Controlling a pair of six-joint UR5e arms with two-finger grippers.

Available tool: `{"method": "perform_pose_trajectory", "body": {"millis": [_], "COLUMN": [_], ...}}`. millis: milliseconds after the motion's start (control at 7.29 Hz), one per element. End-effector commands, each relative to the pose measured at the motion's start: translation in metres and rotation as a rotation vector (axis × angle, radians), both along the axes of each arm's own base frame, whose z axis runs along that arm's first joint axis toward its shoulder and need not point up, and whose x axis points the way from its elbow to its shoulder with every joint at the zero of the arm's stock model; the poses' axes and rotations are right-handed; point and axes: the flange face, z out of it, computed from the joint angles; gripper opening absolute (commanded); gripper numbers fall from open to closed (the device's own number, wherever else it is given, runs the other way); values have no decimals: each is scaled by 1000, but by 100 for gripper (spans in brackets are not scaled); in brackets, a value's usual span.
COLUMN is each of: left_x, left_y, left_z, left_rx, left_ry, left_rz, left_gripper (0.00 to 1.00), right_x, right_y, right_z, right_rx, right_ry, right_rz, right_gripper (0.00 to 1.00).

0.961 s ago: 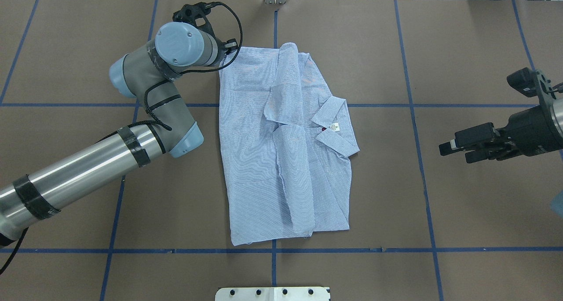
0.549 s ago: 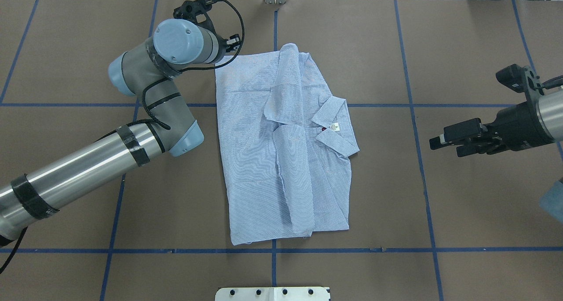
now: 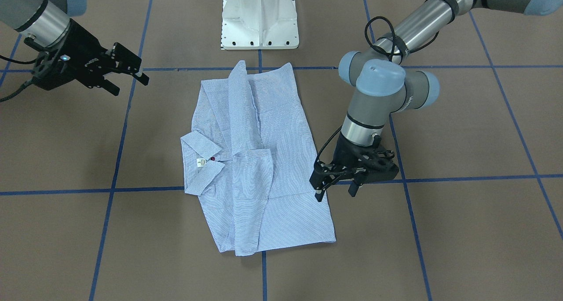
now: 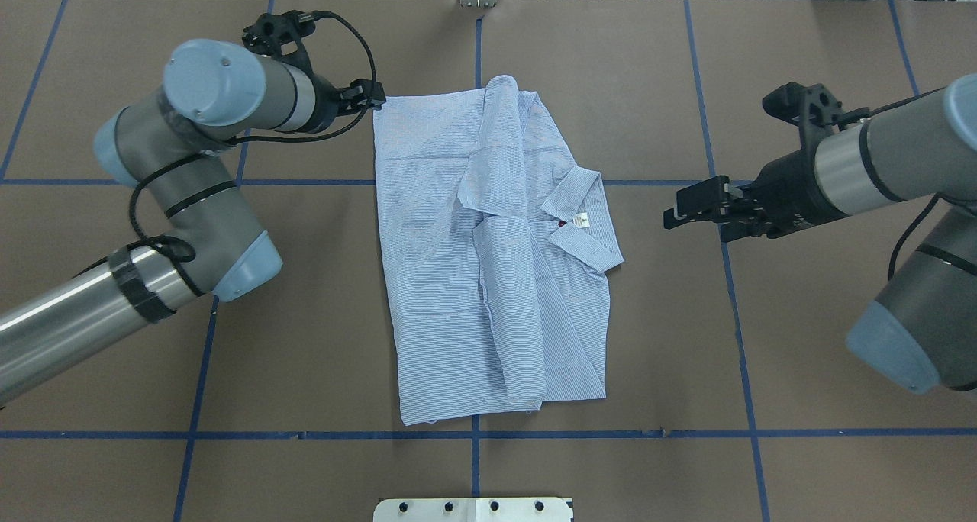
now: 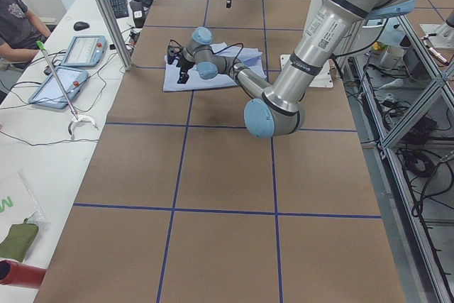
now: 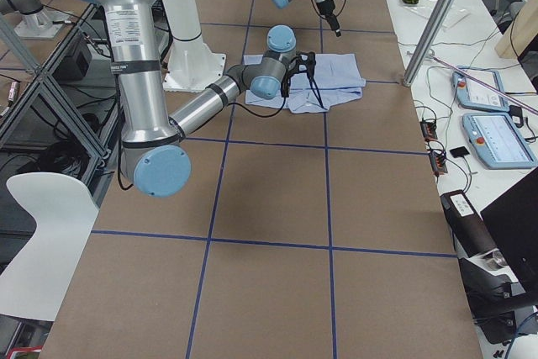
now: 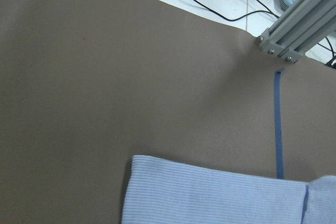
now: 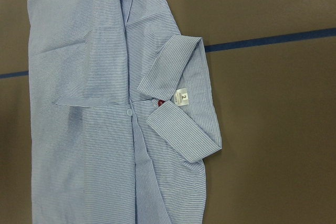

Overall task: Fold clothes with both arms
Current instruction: 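Release the shirt with the left gripper while the right gripper reaches toward the collar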

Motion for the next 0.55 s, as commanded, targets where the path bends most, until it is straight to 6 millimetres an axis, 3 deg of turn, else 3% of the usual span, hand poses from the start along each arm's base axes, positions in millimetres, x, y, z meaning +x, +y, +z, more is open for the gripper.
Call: {"method": "perform_pose_trajectory", "body": {"millis": [0, 274, 412], "left_x": [-72, -85, -88], "left_y": [66, 78, 81], "left_z": [-1, -1, 6], "left_rx": [18, 21, 13], "left_ry": [-37, -32, -39], "left_rz": [57, 58, 59], "left_gripper": [100, 100, 100], "right_x": [-72, -145, -171], "right_y": [15, 44, 40], "right_z": [-50, -106, -128], "right_rx": [20, 128, 173], "right_ry": [127, 334, 399], "right_rz": [4, -32, -38], "right_gripper": [100, 100, 100]}}
